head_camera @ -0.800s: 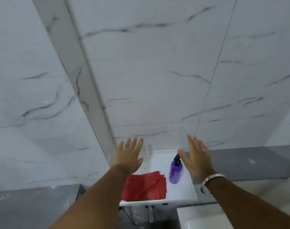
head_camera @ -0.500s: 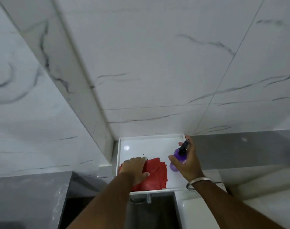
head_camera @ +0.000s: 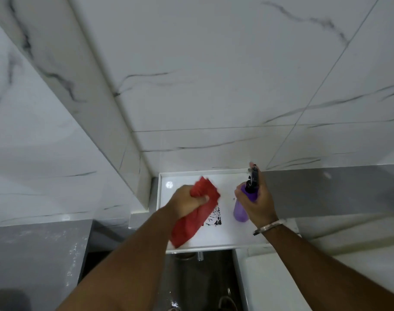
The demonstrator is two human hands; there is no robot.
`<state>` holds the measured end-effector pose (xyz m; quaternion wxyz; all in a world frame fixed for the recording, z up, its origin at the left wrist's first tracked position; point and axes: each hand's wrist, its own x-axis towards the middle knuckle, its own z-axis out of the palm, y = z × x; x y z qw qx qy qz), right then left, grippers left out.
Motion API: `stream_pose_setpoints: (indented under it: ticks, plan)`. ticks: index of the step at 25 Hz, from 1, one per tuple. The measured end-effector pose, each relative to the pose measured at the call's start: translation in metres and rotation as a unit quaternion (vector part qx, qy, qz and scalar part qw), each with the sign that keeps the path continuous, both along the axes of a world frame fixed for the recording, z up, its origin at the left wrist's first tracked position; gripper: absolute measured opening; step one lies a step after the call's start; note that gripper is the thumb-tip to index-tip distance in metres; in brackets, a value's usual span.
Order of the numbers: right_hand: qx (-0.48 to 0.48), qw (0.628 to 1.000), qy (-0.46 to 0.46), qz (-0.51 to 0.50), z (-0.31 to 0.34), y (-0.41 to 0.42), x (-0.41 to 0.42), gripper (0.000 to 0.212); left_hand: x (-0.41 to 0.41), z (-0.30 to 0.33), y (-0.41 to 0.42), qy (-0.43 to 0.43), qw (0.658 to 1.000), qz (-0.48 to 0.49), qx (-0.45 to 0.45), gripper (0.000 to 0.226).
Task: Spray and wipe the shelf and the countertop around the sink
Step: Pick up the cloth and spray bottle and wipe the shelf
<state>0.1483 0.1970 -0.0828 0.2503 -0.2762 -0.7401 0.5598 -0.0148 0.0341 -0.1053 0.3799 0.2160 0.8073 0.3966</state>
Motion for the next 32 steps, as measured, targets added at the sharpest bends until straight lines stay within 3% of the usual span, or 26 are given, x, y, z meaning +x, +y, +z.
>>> stream_pose_setpoints:
  ticks: [2,6,9,15,22,32]
  plan:
    - [-0.025,0.999,0.011,0.02,0.02,-0.002,-0.005,0.056,-0.016,0.028,-0.007,-0.095,0.973,0.173,0.116,0.003]
    - [-0.068,0.99,0.03,0.119,0.064,-0.014,-0.022,0.037,-0.04,0.092,-0.006,-0.13,0.938,0.254,0.196,0.001]
    - [-0.074,0.981,0.023,0.179,0.091,-0.022,-0.036,0.015,-0.046,0.13,-0.003,-0.136,0.928,0.265,0.222,0.003]
    - [-0.094,0.97,0.009,0.226,0.14,-0.035,-0.045,0.006,-0.047,0.183,-0.014,-0.16,0.923,0.221,0.273,0.023]
    - [-0.058,0.962,0.028,0.266,0.155,-0.044,-0.03,0.013,-0.042,0.232,-0.018,-0.123,0.909,0.239,0.317,0.025]
    - [-0.047,0.971,-0.019,0.234,0.129,-0.043,-0.007,0.016,-0.046,0.272,-0.022,-0.086,0.91,0.226,0.336,0.026]
